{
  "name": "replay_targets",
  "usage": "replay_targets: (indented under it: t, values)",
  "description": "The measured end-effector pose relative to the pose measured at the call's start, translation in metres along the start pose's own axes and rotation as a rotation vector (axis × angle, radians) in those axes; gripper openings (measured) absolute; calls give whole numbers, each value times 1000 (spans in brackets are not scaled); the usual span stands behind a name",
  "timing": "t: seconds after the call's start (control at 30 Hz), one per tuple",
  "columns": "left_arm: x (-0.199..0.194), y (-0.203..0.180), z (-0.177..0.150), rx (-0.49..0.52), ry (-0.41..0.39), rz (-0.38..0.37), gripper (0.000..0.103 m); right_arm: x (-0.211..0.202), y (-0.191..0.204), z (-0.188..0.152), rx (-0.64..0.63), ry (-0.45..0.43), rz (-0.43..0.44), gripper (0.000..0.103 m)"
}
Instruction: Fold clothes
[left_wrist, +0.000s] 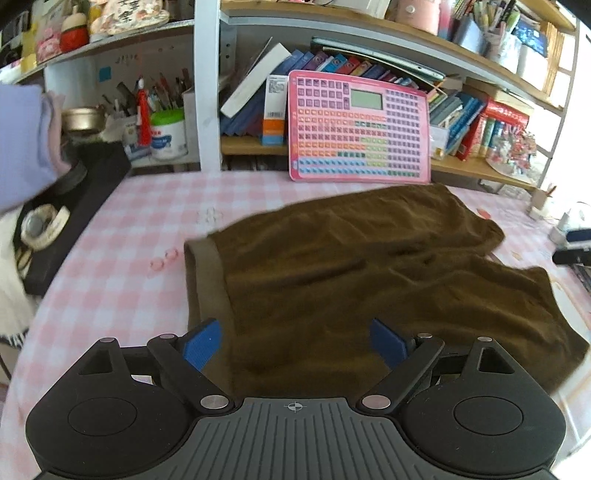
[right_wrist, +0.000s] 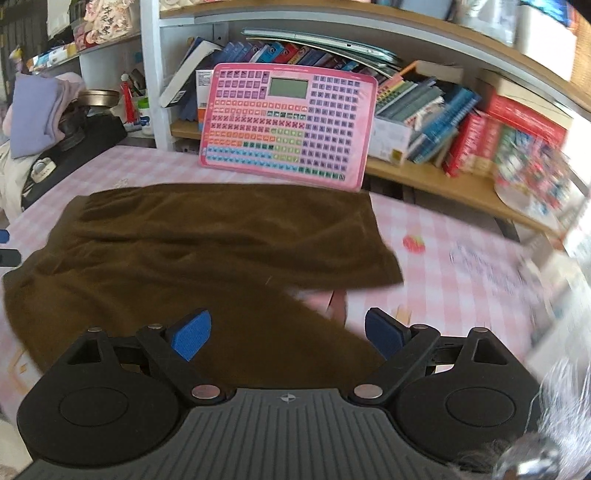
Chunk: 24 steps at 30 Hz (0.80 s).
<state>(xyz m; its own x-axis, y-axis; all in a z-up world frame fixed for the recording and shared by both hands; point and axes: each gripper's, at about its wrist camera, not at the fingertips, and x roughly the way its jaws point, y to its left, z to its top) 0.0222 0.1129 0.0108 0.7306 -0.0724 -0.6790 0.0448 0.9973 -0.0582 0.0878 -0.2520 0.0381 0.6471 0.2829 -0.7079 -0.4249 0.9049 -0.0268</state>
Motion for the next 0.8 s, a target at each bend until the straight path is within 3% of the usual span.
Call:
replay_targets:
  t: [0.23, 0.4, 0.5, 0.57, 0.63, 0.8]
  values:
    - [60, 21, 47, -3, -6, 57, 89, 93, -57, 65, -84, 28, 50, 88]
    - [113, 39, 72, 0, 26, 105, 80, 165, -91, 101, -99, 59, 51, 84]
    - [139, 49, 79, 9, 70, 124, 74, 203, -103, 113, -135, 98, 46, 79]
    - [149, 52, 82, 28, 82, 141, 58, 225, -108, 117, -164, 120, 49, 75]
    - [156, 55, 84, 43, 97, 158, 50, 244, -113, 119, -184, 136, 61, 74]
    - [164, 61, 88, 53, 130, 139, 48, 274, -129, 123, -112, 124, 79, 58]
